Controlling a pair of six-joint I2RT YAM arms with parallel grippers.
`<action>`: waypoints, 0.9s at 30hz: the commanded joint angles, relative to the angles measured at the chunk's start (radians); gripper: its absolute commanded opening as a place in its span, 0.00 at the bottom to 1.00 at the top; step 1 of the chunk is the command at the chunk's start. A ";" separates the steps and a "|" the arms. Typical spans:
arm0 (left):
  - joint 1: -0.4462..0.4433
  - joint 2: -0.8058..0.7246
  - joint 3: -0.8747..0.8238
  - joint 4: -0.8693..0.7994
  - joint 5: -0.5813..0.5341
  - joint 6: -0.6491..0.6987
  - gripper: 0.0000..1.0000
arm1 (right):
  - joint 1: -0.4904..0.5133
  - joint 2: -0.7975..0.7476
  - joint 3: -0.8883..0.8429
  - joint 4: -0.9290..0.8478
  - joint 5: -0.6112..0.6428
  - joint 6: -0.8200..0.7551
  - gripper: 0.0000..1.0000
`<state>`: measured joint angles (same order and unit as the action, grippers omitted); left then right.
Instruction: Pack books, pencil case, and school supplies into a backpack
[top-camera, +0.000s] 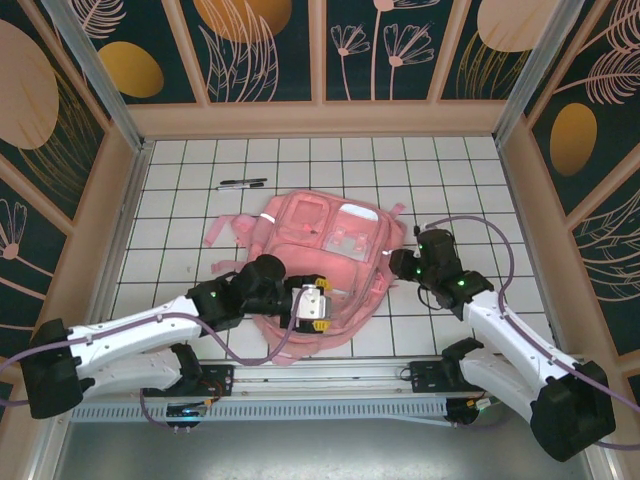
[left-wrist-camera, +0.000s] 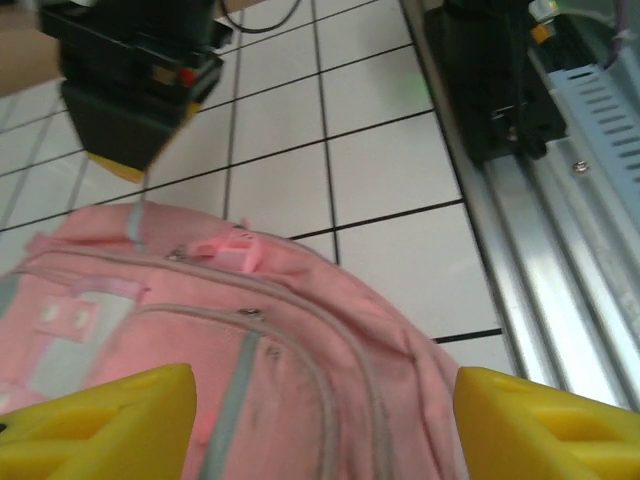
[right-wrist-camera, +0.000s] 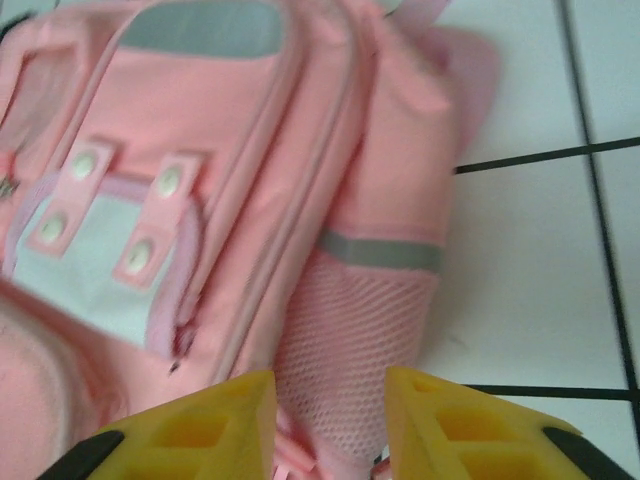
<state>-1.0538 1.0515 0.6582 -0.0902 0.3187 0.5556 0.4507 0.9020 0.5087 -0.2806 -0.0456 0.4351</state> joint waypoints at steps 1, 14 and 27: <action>-0.001 0.031 -0.008 -0.130 -0.119 0.074 0.67 | -0.003 0.000 0.036 0.022 -0.118 -0.111 0.35; 0.113 0.245 0.108 -0.224 -0.257 0.071 0.56 | -0.002 0.071 0.063 0.072 -0.302 -0.272 0.39; 0.128 0.370 0.134 -0.241 -0.171 0.167 0.00 | -0.003 0.115 0.134 0.039 -0.438 -0.694 0.40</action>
<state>-0.9459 1.4212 0.7551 -0.3054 0.1154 0.6994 0.4503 1.0111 0.5980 -0.2028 -0.3824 -0.0563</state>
